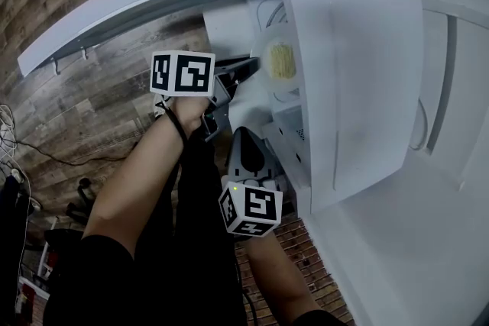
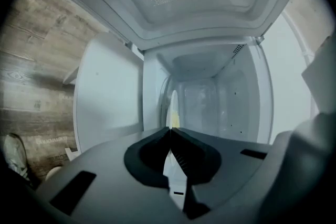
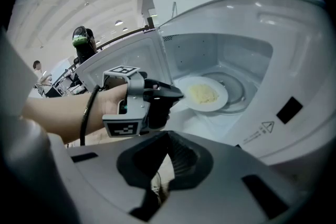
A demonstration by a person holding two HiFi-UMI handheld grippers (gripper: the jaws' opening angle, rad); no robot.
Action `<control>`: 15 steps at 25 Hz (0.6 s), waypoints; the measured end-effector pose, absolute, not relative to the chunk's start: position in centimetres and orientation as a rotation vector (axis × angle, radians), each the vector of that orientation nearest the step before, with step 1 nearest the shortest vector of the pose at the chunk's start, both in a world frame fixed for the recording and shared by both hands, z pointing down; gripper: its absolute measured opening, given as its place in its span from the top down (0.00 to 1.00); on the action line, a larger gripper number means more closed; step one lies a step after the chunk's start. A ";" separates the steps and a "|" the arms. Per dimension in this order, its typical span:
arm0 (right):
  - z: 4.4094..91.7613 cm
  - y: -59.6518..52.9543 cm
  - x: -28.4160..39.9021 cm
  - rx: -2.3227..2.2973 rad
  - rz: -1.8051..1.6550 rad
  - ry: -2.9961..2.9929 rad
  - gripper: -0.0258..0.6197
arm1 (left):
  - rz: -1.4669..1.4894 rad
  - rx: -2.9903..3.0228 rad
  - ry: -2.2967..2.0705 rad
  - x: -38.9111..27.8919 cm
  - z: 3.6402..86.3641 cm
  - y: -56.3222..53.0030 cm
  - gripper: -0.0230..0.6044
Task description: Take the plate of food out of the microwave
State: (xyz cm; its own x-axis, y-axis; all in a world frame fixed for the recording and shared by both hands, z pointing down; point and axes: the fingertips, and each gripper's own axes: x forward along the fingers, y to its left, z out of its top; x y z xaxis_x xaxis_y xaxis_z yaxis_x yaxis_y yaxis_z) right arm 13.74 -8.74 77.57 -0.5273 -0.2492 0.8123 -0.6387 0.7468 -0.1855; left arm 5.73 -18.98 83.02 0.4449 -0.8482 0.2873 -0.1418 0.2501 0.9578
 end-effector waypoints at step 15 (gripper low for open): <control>72.1 -7.7 13.2 0.551 0.419 -2.230 0.95 | -0.844 1.090 -1.071 3.5 75.9 -7.6 0.95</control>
State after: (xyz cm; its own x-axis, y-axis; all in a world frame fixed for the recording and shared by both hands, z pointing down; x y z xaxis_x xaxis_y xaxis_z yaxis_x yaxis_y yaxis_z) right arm 13.18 -7.70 72.14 -0.5978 -0.2516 0.7611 -0.5106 0.8515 -0.1195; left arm 3.48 -7.64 75.92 0.2837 -0.9258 0.2499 0.0264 0.2681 0.9630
